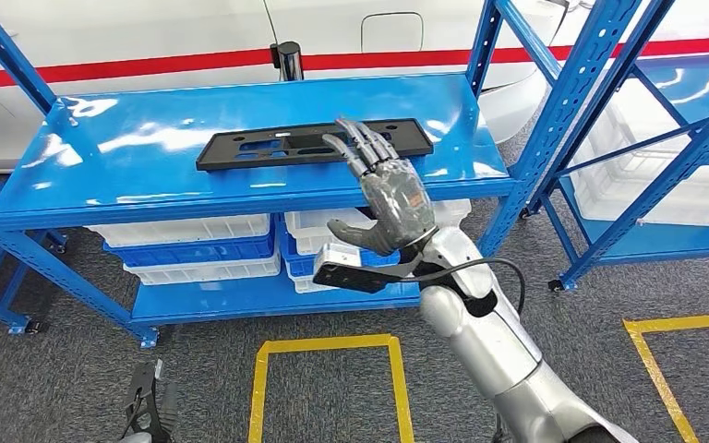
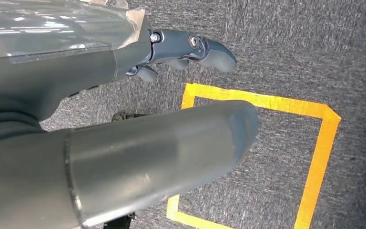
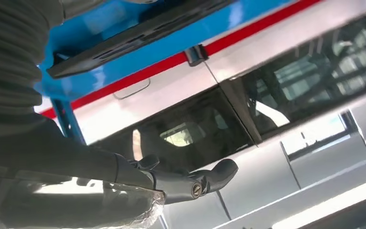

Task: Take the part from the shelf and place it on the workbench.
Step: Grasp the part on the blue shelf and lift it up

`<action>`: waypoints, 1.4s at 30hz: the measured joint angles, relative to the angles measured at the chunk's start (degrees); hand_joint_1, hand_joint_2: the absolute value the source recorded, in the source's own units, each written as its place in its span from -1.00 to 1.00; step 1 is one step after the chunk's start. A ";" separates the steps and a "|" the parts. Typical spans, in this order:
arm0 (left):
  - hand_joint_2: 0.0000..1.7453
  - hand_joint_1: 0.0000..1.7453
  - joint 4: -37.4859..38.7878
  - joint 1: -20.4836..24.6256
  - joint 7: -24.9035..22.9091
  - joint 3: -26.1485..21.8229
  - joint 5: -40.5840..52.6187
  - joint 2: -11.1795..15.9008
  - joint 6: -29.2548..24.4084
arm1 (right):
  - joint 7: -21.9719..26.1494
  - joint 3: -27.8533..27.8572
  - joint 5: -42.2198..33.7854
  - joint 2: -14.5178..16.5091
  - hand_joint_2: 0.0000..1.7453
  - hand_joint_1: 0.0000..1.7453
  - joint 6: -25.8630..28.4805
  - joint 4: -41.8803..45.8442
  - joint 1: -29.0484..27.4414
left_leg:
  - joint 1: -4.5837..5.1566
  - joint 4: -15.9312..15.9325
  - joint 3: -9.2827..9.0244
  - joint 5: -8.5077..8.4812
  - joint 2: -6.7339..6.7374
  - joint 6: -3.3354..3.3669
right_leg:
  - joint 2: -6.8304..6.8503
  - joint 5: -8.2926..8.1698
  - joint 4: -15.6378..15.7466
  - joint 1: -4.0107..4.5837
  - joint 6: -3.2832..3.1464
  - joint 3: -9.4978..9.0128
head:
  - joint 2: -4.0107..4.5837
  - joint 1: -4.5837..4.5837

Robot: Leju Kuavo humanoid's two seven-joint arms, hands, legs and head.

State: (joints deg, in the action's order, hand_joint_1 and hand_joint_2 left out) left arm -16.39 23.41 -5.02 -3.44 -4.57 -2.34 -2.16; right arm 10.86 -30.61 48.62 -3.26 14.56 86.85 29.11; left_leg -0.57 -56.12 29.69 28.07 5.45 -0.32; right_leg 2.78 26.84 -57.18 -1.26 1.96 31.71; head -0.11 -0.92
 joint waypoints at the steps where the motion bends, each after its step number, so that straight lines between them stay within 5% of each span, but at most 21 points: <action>1: -1.00 -1.00 0.00 0.03 0.29 0.03 -0.18 -0.04 -0.42 | -0.92 -1.51 2.01 -0.23 1.00 -1.00 0.01 -1.07 0.79 | 0.00 0.00 0.01 -0.01 0.00 -0.01 | 0.00 0.00 0.00 0.00 0.00 0.00 | 0.00 0.00; 11: -1.00 -1.00 -0.06 -0.16 6.75 2.34 2.94 1.89 -2.03 | -4.50 -12.37 7.99 -0.44 1.00 -1.00 -0.08 -11.59 4.24 | -0.02 0.01 0.16 -0.07 -0.04 -0.07 | 0.01 0.00 -0.03 0.10 0.00 -0.03 | 0.00 0.00; 14: -1.00 -1.00 -0.16 -2.21 9.82 4.35 6.66 5.04 -4.77 | -7.08 -12.99 9.44 -0.40 1.00 -1.00 0.20 -13.19 4.36 | -0.03 0.06 0.19 -0.07 0.13 -0.09 | -0.06 0.00 -0.08 0.13 0.00 -0.13 | 0.00 -0.01; 19: -1.00 -1.00 1.65 -13.68 30.13 5.94 7.60 13.98 0.28 | -9.20 -10.06 13.17 -3.00 1.00 -1.00 1.41 -13.14 1.64 | -0.07 0.05 0.06 0.04 0.48 -0.18 | -0.53 0.05 -0.06 0.25 -0.01 0.16 | 0.00 0.00; 25: -1.00 -1.00 3.55 -19.27 30.94 5.96 7.80 19.10 2.54 | -7.67 -8.10 14.56 -3.29 1.00 -1.00 1.36 -13.28 0.04 | -0.01 0.05 0.26 0.02 0.01 -0.18 | 0.01 0.04 -0.01 0.28 -0.02 0.33 | 0.00 -0.01; 31: -1.00 -1.00 4.93 -21.02 27.51 6.29 7.97 19.30 6.00 | -7.32 -7.81 14.85 -2.78 1.00 -1.00 1.01 -13.77 0.04 | 0.00 0.03 0.16 -0.02 0.00 -0.17 | 0.01 0.02 -0.02 0.28 -0.02 0.14 | 0.00 -0.01; 42: -1.00 -1.00 6.14 -22.95 25.26 6.52 6.40 12.62 9.06 | -7.47 -7.27 17.44 -1.70 1.00 -1.00 2.19 -14.94 0.04 | 0.02 0.00 0.16 -0.01 -0.09 -0.15 | 0.07 0.02 0.01 0.12 -0.01 0.15 | 0.00 -0.03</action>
State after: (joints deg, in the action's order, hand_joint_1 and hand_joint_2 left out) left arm -10.25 0.46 20.24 3.08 1.83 10.28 6.90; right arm 3.39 -37.88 66.06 -4.96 16.75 71.91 29.15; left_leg -0.55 -56.12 29.85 28.06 5.36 -0.47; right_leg 2.84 26.87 -57.18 -1.14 1.95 31.86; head -0.11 -0.95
